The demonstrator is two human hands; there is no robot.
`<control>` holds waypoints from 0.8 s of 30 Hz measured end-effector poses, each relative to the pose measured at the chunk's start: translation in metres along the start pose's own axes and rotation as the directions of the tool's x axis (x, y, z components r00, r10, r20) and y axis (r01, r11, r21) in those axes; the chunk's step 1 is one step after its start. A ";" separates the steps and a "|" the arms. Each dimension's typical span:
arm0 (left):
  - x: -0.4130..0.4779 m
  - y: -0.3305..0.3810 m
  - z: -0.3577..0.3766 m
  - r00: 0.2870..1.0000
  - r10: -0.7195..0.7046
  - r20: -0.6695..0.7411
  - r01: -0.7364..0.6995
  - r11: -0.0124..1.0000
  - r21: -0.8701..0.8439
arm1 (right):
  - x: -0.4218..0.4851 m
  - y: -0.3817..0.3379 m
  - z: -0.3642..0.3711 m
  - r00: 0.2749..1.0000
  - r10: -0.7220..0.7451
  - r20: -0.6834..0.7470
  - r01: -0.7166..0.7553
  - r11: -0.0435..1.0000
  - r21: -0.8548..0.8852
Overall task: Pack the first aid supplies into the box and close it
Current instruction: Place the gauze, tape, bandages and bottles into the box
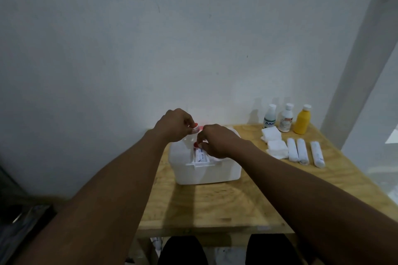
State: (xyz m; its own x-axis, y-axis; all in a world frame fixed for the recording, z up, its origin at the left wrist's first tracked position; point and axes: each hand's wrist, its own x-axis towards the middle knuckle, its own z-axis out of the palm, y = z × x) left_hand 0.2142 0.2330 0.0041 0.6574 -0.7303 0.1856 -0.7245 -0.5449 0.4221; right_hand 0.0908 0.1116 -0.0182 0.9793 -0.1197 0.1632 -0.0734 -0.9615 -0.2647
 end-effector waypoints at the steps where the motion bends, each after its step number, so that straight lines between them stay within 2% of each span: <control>1: 0.000 0.000 0.001 1.000 -0.004 0.005 0.004 1.000 0.006 | -0.001 0.002 -0.001 1.000 0.010 0.002 -0.010 1.000 0.024; 9: -0.002 0.011 0.019 0.998 -0.011 0.067 0.002 0.992 0.128 | -0.016 0.026 -0.010 0.989 0.128 -0.068 -0.120 0.986 0.113; 17: 0.001 0.009 0.022 0.996 -0.038 0.077 0.017 0.966 0.257 | -0.028 0.041 -0.019 0.984 0.157 -0.087 -0.142 0.978 0.155; 24: 0.002 0.012 0.025 0.994 -0.041 0.102 0.015 0.970 0.243 | -0.028 0.043 -0.019 0.980 0.170 -0.107 -0.150 0.973 0.178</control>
State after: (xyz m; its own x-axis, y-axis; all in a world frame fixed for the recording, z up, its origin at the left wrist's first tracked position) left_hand 0.2016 0.2140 -0.0127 0.6621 -0.7455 0.0765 -0.7430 -0.6397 0.1969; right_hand 0.0562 0.0693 -0.0159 0.9265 -0.3077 0.2166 -0.1846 -0.8733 -0.4508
